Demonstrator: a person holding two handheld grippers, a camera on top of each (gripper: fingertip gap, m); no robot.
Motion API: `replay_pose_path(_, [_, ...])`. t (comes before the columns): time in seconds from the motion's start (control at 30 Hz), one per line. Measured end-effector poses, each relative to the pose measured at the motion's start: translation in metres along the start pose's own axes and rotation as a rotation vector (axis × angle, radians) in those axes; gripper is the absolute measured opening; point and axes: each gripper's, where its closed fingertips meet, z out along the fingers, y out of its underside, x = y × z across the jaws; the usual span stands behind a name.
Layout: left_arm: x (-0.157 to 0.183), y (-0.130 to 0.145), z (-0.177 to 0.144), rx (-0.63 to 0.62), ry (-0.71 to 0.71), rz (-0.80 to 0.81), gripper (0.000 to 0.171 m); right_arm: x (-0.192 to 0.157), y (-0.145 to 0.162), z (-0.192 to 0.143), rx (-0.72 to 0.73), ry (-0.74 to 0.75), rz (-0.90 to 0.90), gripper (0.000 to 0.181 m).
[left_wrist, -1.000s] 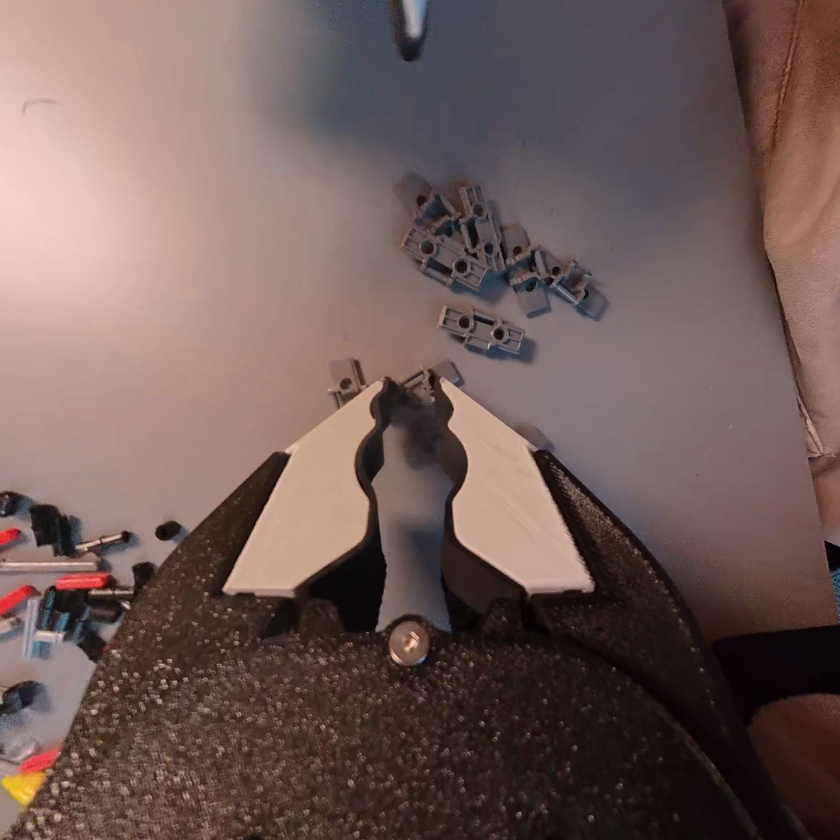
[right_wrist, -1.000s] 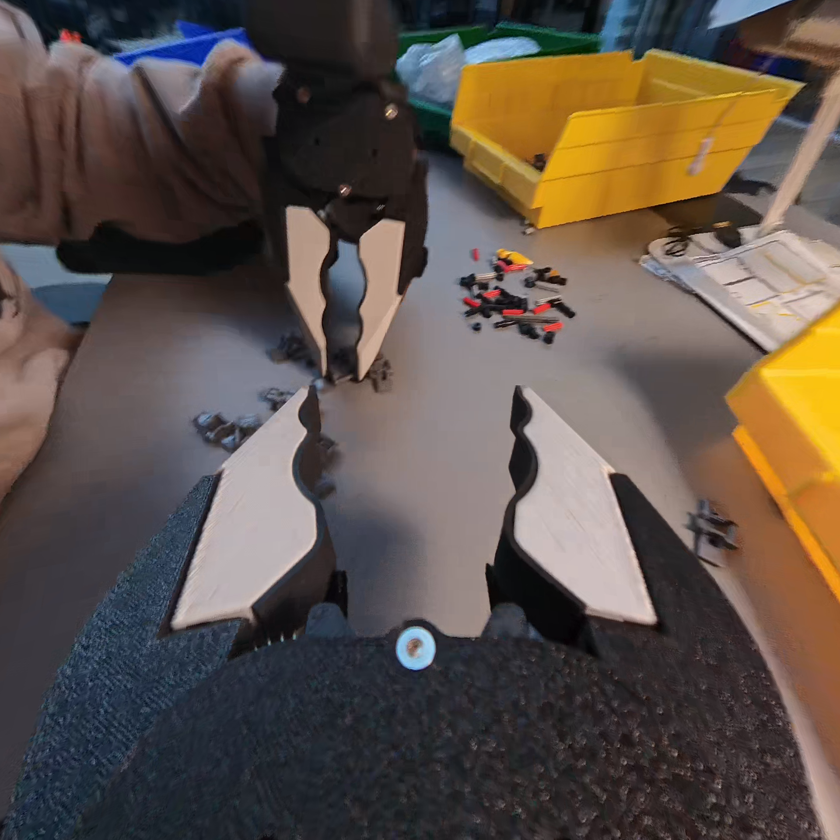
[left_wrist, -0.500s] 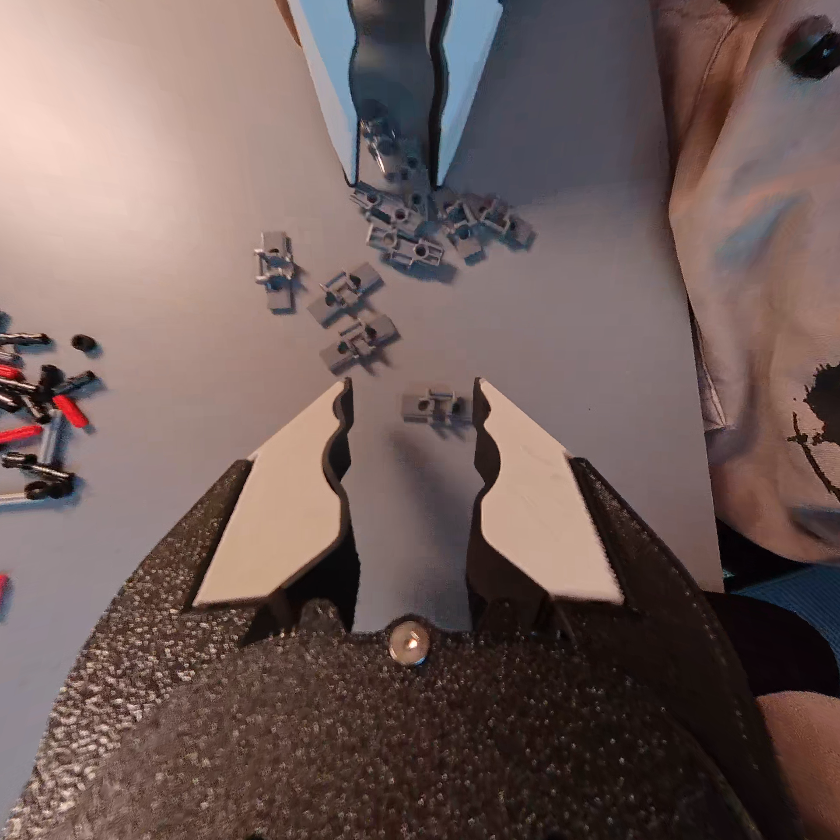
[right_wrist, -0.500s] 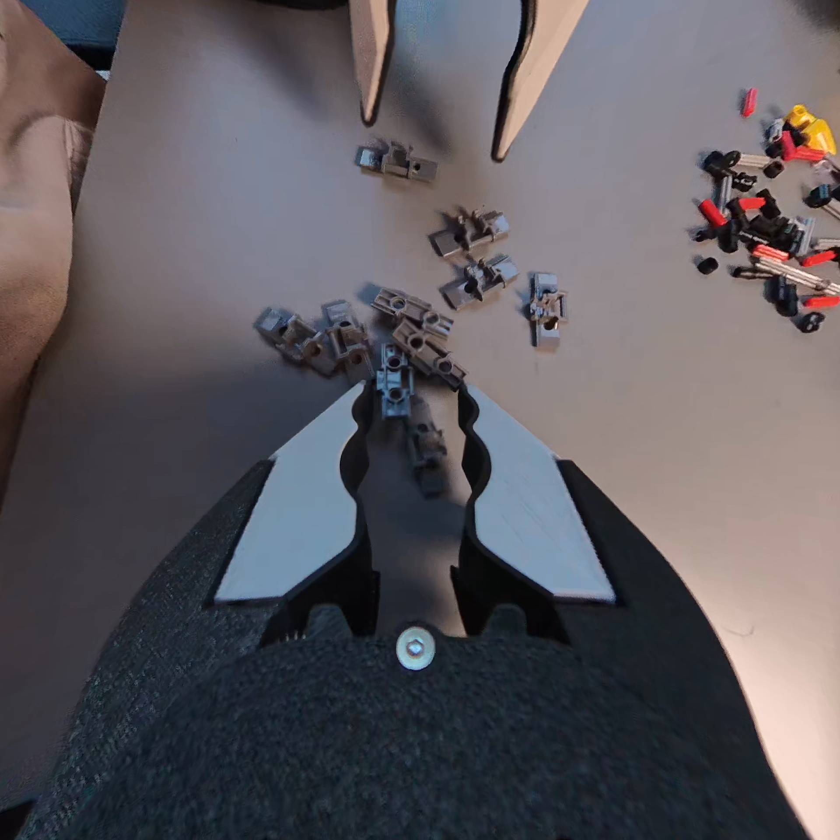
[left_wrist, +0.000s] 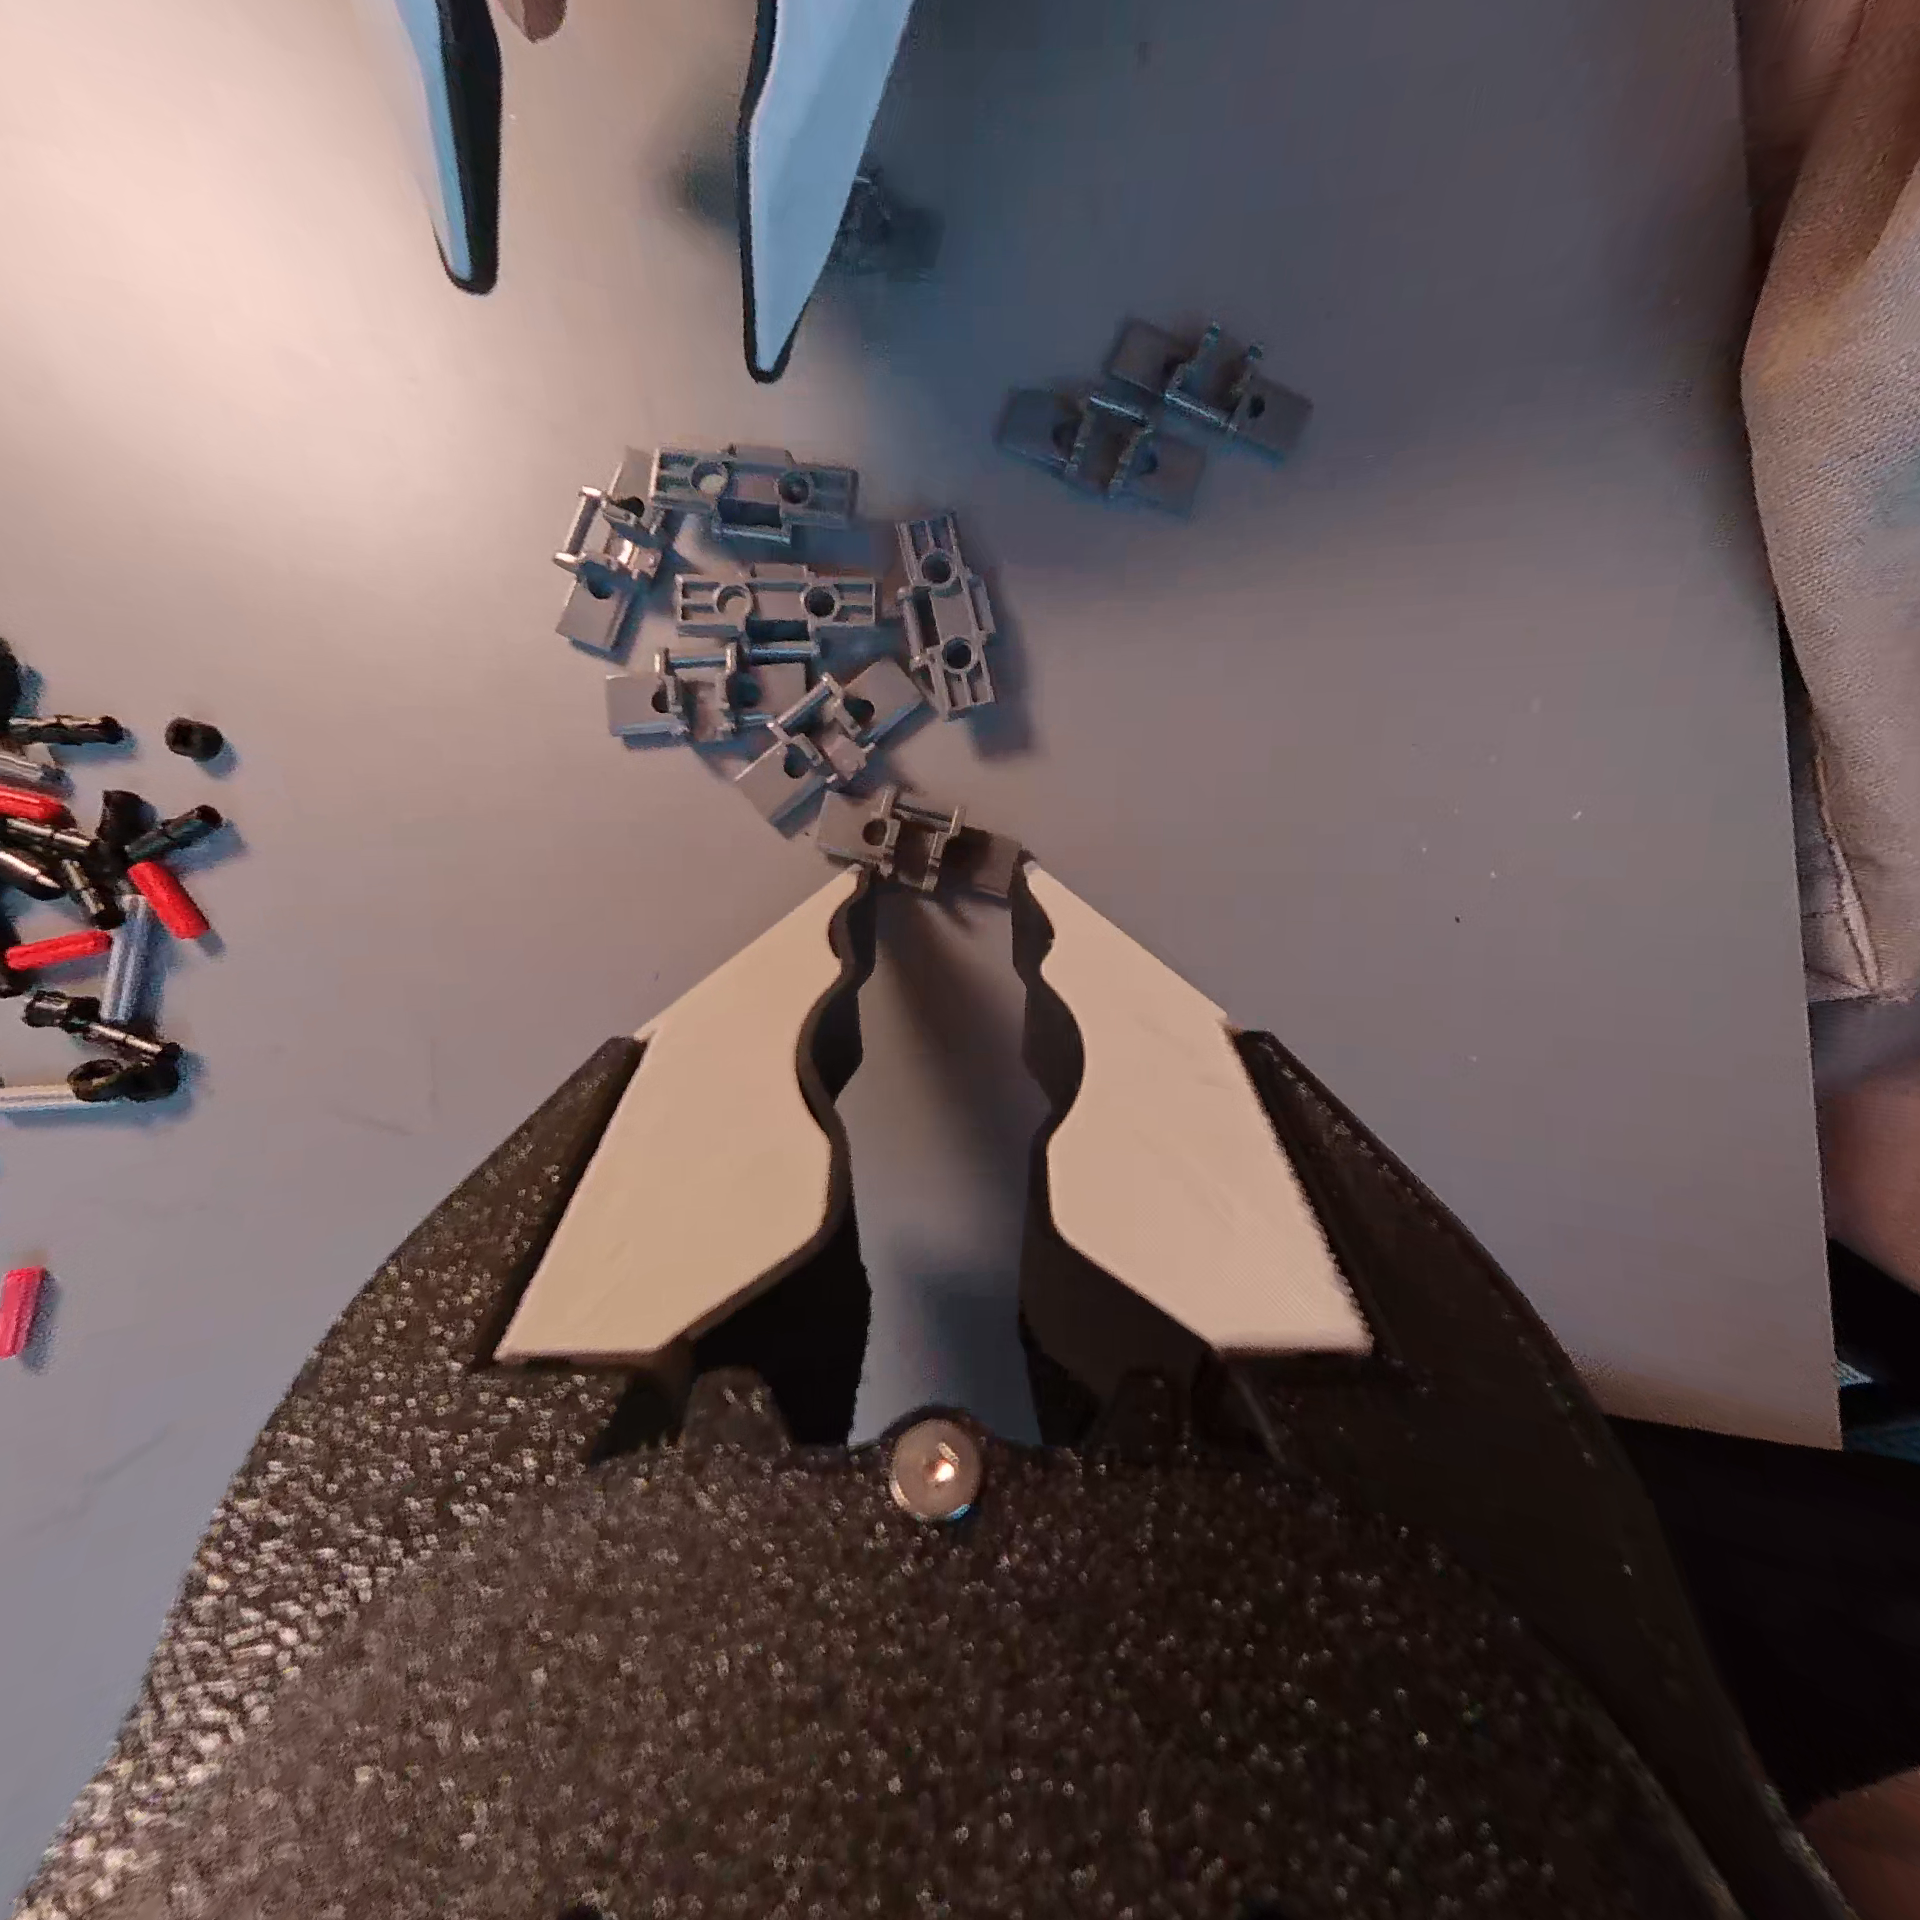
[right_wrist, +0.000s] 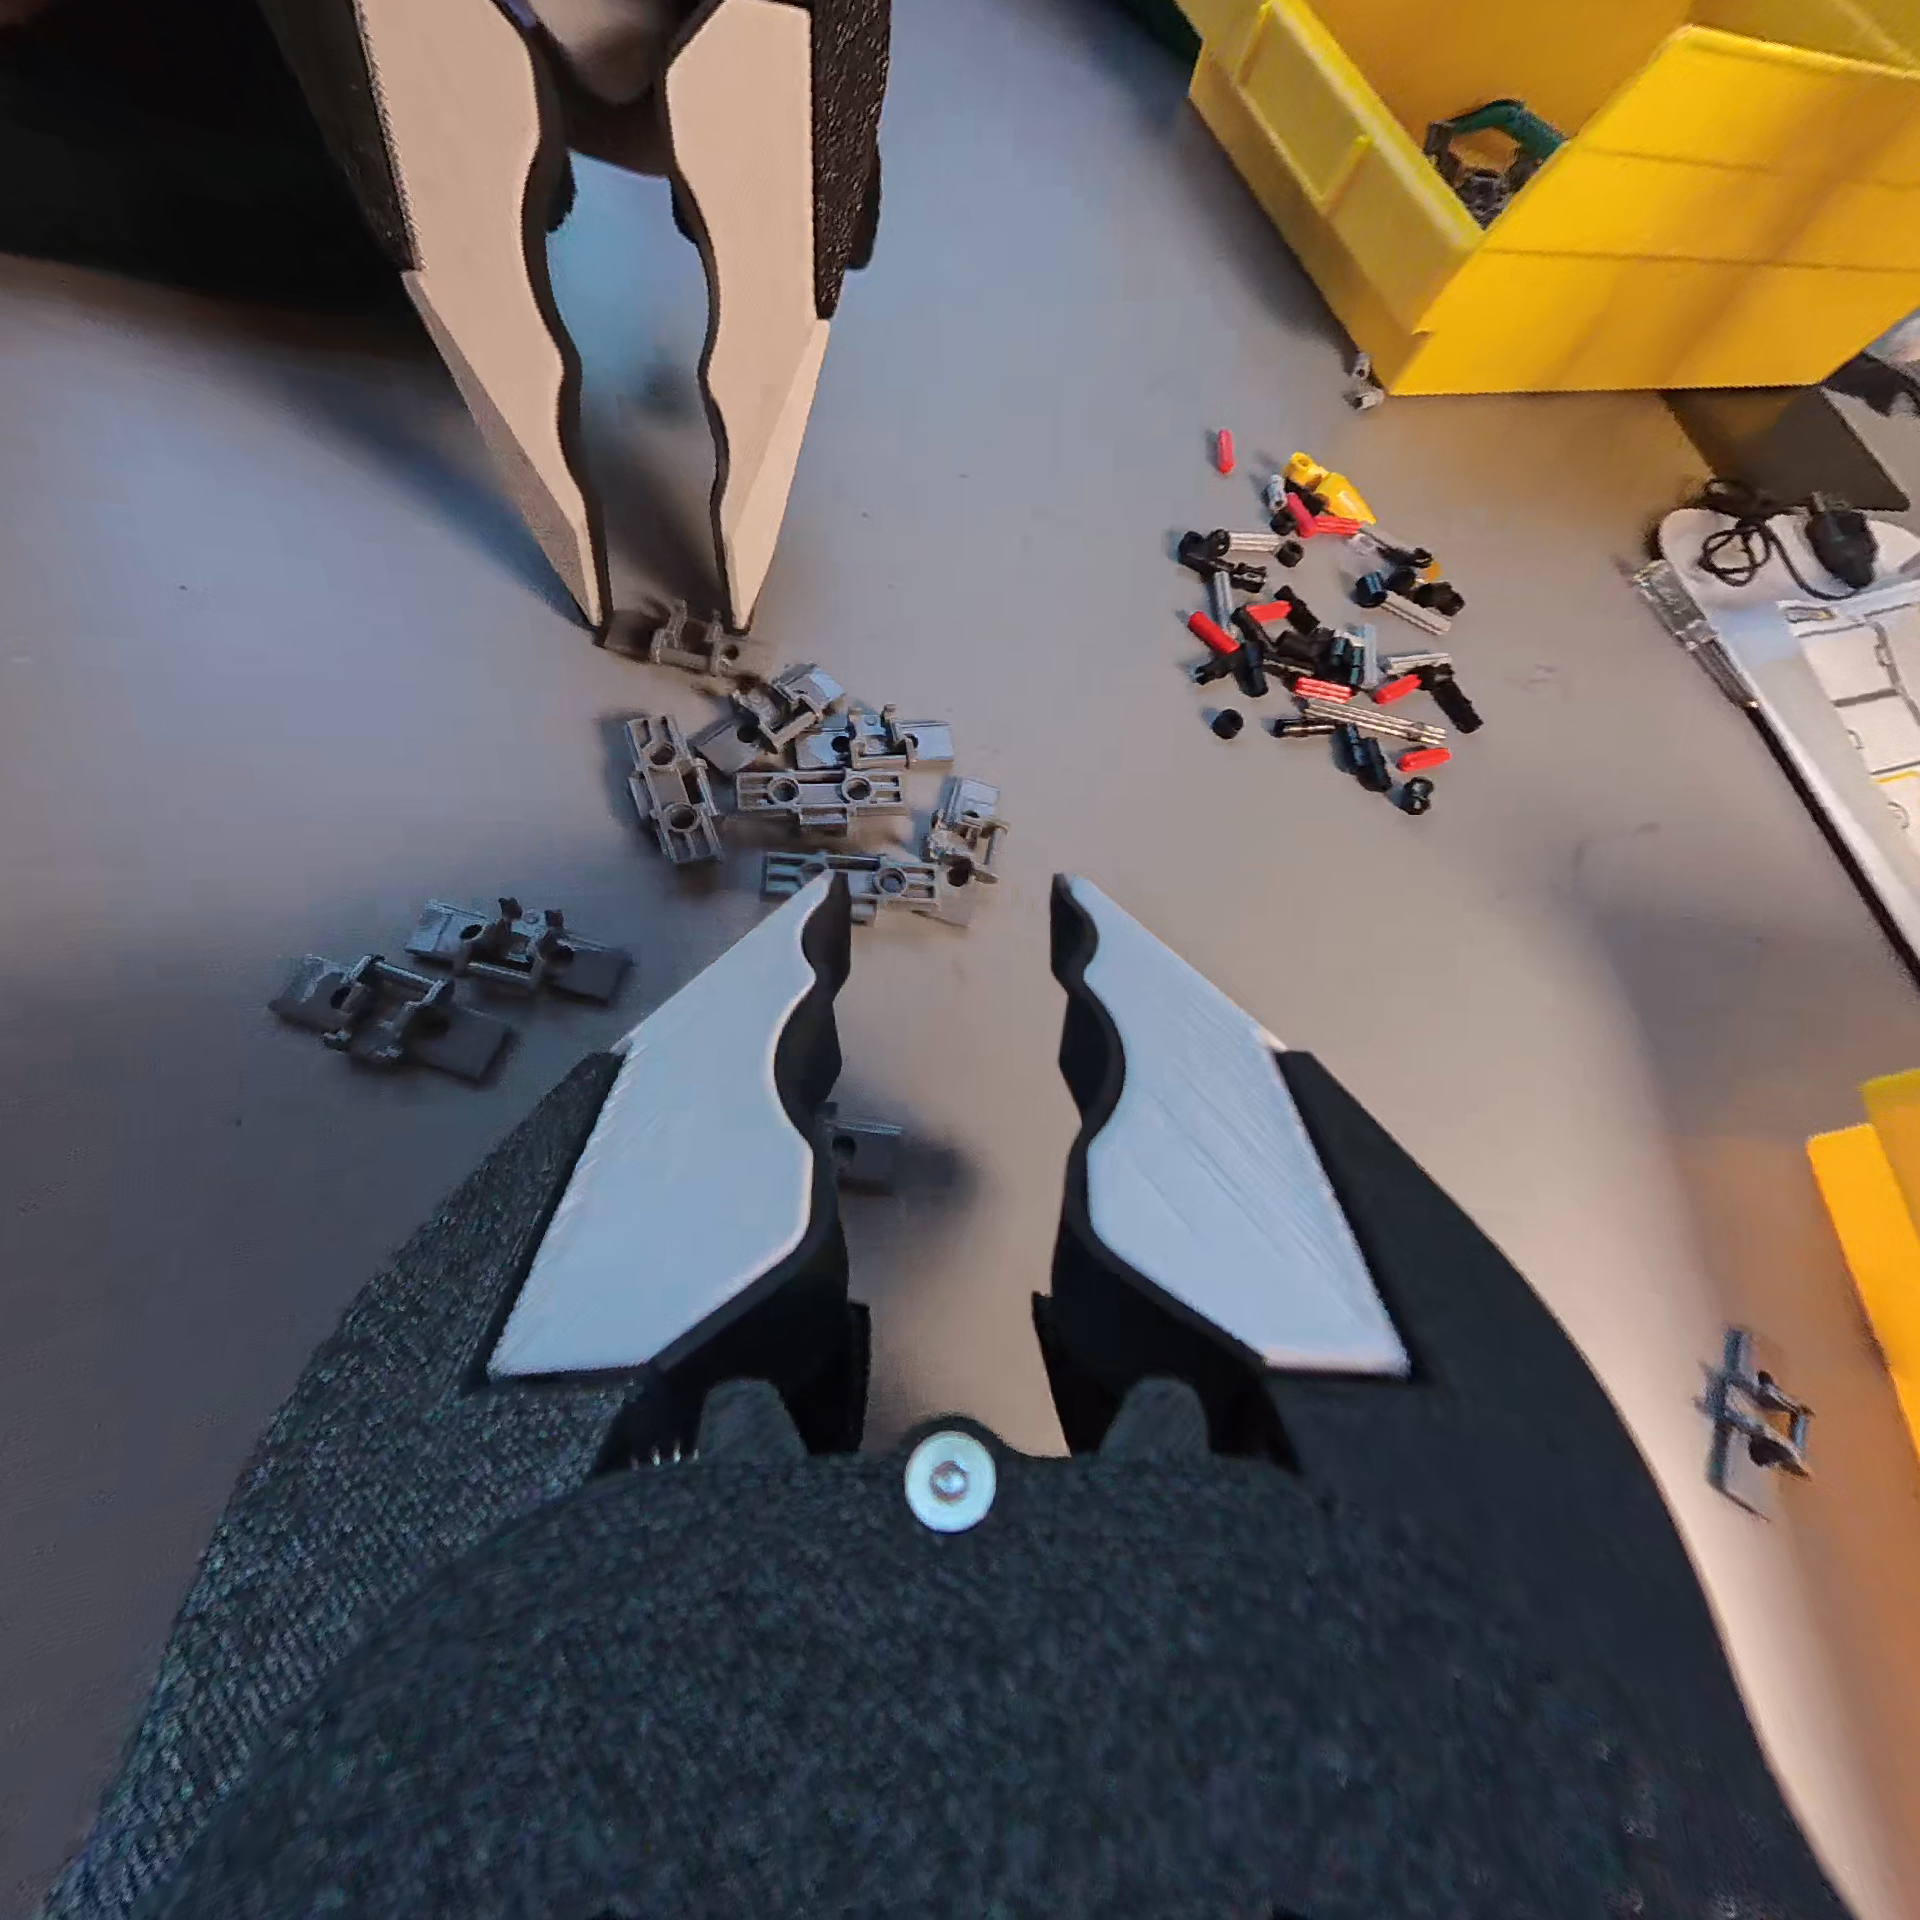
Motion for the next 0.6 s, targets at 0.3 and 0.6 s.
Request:
replay_pose_path(0.3, [-0.028,-0.001,-0.016,0.102,-0.105,-0.061,0.025,0.018,-0.002,-0.018,0.082,0.07,0.069,0.037])
replay_pose_path(0.6, [-0.159,0.012,-0.12,0.357,-0.741,-0.348,0.025,0.032,-0.006,-0.027,0.124,0.119,0.111,0.037])
